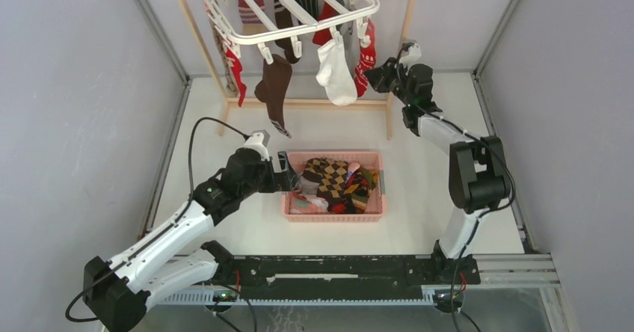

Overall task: Remove the socks clipped to the hanger
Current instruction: Adjust the hanger on the clothesline.

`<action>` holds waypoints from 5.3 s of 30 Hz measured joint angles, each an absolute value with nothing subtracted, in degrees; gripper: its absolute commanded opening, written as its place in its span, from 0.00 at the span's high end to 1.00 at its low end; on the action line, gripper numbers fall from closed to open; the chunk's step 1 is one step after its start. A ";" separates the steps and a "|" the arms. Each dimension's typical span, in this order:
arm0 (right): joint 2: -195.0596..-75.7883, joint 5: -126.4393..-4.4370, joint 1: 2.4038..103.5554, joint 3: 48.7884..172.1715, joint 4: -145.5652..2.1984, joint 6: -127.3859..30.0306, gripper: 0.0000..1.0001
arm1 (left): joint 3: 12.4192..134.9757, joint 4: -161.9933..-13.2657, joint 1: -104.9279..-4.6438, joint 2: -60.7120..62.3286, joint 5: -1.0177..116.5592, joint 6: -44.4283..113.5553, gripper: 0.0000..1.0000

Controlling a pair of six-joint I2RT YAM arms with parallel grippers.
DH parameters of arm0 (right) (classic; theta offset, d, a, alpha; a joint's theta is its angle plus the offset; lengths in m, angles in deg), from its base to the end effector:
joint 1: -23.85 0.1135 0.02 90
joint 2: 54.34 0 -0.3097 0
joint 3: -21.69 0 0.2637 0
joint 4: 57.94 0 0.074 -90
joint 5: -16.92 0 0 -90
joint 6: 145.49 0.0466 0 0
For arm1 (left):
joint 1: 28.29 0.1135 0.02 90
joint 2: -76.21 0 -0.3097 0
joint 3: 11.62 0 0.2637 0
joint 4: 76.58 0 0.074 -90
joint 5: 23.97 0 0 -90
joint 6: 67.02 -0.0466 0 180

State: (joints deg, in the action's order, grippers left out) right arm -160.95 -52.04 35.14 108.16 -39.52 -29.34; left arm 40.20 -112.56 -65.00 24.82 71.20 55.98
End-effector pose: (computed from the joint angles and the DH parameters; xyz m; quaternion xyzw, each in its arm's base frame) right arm 0.4611 0.1091 0.3160 -0.0348 0.7161 0.3438 0.6064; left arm 0.1535 -0.1093 0.2875 0.0081 0.8885 -0.2283 0.3980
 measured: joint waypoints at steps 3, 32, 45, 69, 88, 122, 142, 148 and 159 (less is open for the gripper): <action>-155.88 -52.76 36.19 105.04 -41.40 -30.87 0.85 | 40.20 -112.58 -65.00 25.41 70.83 55.98 0.00; -127.73 -65.40 60.08 96.82 -56.24 -45.36 0.86 | 40.34 -115.78 -64.97 31.97 70.48 56.02 0.00; -131.07 -68.35 71.12 102.98 -59.60 -48.62 0.86 | 40.34 -116.04 -64.97 33.63 70.61 56.04 0.00; -140.08 -62.53 74.86 114.28 -68.48 -48.79 0.86 | 39.99 -109.96 -64.95 37.08 68.82 56.52 0.00; -140.01 -41.46 64.87 112.08 -66.71 -31.05 0.86 | 36.88 -94.07 -64.97 35.59 63.16 57.29 0.00; -141.17 -38.91 66.38 112.16 -69.83 -30.43 0.85 | 38.63 -79.80 -65.21 27.46 67.59 49.97 0.88; -133.41 -39.95 62.64 108.12 -76.69 -31.44 0.40 | 46.02 -88.17 -64.75 27.27 67.81 49.99 0.86; -127.05 -39.56 57.94 104.89 -78.27 -32.03 0.38 | 48.55 -93.07 -62.33 27.27 67.75 50.12 0.86; -124.84 -40.04 51.08 103.09 -79.01 -32.20 0.38 | 49.41 -101.35 -53.35 27.27 65.23 52.35 0.85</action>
